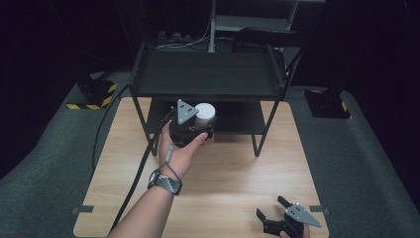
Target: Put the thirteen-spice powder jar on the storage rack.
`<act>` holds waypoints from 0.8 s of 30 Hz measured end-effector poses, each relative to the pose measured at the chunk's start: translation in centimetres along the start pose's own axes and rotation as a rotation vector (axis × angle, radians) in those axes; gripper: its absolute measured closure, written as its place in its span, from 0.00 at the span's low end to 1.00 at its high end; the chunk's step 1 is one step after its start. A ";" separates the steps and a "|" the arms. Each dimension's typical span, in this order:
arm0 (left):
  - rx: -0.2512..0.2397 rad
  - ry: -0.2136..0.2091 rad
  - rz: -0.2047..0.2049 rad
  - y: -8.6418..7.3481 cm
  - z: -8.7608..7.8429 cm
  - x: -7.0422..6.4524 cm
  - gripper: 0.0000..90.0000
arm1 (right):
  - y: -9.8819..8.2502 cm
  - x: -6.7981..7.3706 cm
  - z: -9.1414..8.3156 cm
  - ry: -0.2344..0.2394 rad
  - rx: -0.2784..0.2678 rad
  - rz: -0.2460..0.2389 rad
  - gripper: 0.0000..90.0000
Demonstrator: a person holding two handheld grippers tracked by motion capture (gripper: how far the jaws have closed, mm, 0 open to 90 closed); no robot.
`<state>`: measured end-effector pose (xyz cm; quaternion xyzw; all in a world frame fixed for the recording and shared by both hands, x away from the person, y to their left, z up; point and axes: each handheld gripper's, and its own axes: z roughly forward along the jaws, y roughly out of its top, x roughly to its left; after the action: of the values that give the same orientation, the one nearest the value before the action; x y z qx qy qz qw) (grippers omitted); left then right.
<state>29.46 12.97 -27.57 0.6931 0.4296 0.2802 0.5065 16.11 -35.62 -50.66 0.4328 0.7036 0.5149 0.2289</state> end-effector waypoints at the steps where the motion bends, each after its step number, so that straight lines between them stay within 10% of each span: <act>1: 0.001 0.005 0.001 0.1 0.2 0.0 0.37 | 0.0 0.0 0.0 0.000 -0.003 -0.001 0.00; 24: 0.001 0.104 -0.030 1.2 3.9 0.4 0.37 | -0.3 -0.5 -0.2 0.017 -0.020 0.017 0.00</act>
<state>33.23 11.43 -27.78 0.6715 0.4656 0.3080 0.4872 16.11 -36.12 -50.96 0.4321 0.6966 0.5276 0.2227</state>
